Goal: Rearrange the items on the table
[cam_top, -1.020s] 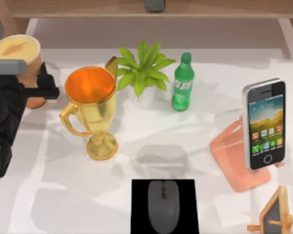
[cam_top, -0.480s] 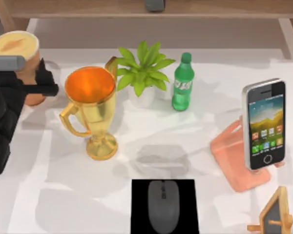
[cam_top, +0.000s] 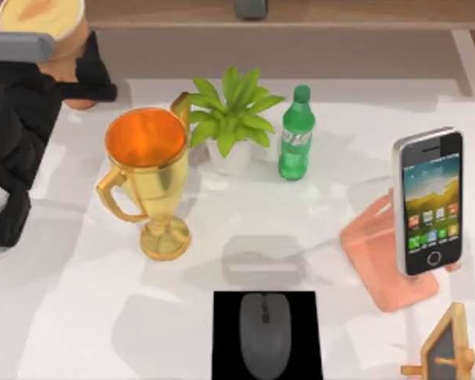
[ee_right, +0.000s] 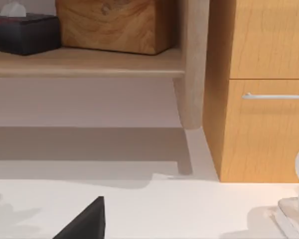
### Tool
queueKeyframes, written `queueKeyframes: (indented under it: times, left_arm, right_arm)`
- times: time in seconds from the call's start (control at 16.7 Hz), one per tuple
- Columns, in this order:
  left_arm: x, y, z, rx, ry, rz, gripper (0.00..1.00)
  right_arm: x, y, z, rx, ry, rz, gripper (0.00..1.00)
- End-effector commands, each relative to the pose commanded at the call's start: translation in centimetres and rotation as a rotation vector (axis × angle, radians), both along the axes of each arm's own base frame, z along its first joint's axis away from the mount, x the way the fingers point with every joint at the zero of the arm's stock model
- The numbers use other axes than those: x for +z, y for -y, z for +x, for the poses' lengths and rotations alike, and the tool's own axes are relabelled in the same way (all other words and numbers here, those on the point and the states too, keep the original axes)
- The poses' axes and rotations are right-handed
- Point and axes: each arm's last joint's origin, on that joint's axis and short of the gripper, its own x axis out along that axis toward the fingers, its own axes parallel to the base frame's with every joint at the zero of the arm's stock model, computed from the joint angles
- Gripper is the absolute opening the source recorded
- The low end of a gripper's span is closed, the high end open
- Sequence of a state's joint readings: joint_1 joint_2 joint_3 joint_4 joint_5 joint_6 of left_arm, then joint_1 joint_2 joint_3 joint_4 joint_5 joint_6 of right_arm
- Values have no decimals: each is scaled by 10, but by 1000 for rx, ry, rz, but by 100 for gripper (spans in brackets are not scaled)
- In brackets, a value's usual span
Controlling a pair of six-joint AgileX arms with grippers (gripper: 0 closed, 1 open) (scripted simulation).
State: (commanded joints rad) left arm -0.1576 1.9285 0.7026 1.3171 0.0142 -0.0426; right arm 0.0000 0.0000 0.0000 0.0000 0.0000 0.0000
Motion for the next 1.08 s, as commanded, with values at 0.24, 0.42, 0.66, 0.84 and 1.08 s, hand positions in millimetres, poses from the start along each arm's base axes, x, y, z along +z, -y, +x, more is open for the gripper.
queueKeyframes:
  times: [0.24, 0.42, 0.66, 0.84, 1.08]
  left_arm:
    - [35, 35, 6, -110, 34, -32, 0]
    - [58, 57, 16, -153, 29, -41, 0]
    - [83, 76, 38, -138, -8, -32, 0]
    - [97, 82, 57, -87, -48, -13, 0]
    - [110, 81, 81, 13, -102, 18, 0]
  right_arm:
    - [0, 0, 0, 0, 0, 0, 100]
    - [0, 0, 0, 0, 0, 0, 100]
    - [0, 0, 0, 0, 0, 0, 100]
    - [0, 0, 0, 0, 0, 0, 100]
    - [0, 0, 0, 0, 0, 0, 100]
